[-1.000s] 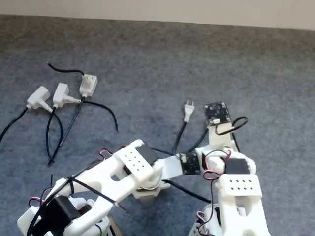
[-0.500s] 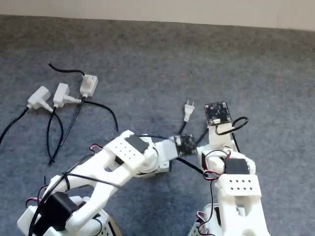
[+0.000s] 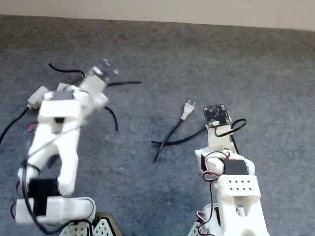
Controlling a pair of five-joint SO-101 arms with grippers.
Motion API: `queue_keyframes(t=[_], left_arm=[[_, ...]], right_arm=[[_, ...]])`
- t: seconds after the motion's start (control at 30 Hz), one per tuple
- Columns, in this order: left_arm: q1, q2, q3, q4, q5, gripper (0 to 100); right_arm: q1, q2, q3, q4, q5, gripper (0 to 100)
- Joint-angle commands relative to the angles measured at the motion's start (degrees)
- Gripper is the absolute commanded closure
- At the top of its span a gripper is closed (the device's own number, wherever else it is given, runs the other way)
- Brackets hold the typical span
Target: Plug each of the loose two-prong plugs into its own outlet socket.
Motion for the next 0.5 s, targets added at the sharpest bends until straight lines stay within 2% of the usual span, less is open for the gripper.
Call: queue_keyframes(t=[0.0, 0.13, 0.27, 0.33, 0.47], left_arm=[[-4.7, 10.4, -12.6, 0.5, -0.4, 100], [-6.9, 19.2, -24.0, 7.8, -0.3, 96], [-7.2, 21.7, -33.1, 17.8, 4.2, 74], [-6.0, 21.2, -36.9, 23.3, 4.6, 66], [-1.0, 19.4, -44.0, 34.5, 4.7, 66]], right_arm=[[0.0, -0.6, -0.5, -0.8, -0.3, 72.4], [0.0, -0.7, -0.6, -0.6, -0.3, 72.4], [0.1, -1.0, -0.6, -0.4, -0.3, 72.4], [0.9, -1.0, -0.8, -0.4, -0.3, 72.4], [8.3, -1.1, -4.1, 0.1, -0.3, 72.4]])
